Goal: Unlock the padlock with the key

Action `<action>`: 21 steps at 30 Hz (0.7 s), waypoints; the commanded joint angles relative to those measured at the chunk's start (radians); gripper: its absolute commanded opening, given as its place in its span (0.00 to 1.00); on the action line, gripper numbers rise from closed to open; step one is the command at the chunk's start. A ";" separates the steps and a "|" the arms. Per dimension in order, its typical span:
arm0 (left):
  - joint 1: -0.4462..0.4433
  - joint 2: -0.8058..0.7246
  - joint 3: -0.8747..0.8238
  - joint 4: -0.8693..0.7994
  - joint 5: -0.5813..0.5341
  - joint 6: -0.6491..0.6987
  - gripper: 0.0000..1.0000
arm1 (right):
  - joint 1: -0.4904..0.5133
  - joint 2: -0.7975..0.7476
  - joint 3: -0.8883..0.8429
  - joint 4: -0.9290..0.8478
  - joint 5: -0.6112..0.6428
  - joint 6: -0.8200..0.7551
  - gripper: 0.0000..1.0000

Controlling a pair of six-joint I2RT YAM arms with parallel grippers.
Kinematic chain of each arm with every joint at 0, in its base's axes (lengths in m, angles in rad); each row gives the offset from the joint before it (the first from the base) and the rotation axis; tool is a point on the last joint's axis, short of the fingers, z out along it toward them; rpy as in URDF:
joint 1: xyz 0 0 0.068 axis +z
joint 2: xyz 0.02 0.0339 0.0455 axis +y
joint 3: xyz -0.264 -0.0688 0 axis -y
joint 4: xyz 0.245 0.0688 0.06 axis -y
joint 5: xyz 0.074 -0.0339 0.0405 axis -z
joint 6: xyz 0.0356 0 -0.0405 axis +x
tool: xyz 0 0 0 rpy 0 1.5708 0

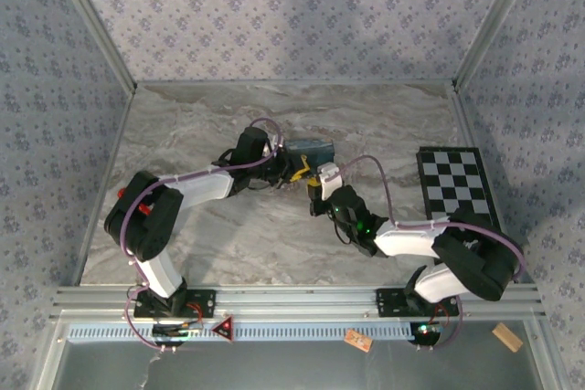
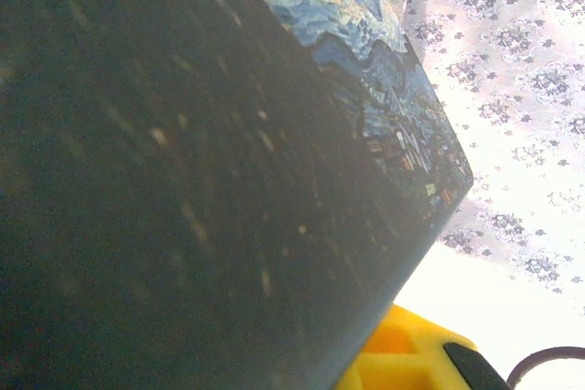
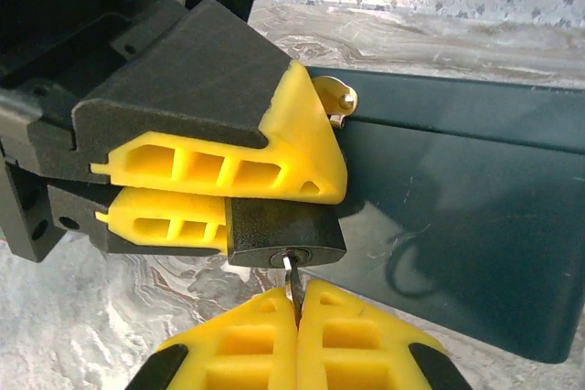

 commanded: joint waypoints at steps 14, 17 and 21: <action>-0.013 0.025 -0.009 0.054 0.000 0.035 0.11 | 0.021 0.076 -0.069 0.059 -0.035 0.293 0.00; -0.015 0.034 -0.014 0.054 -0.005 0.041 0.15 | 0.035 0.110 -0.063 0.073 -0.025 0.316 0.00; -0.014 0.034 -0.053 0.080 -0.036 0.041 0.26 | 0.042 0.154 -0.066 0.095 0.003 0.376 0.00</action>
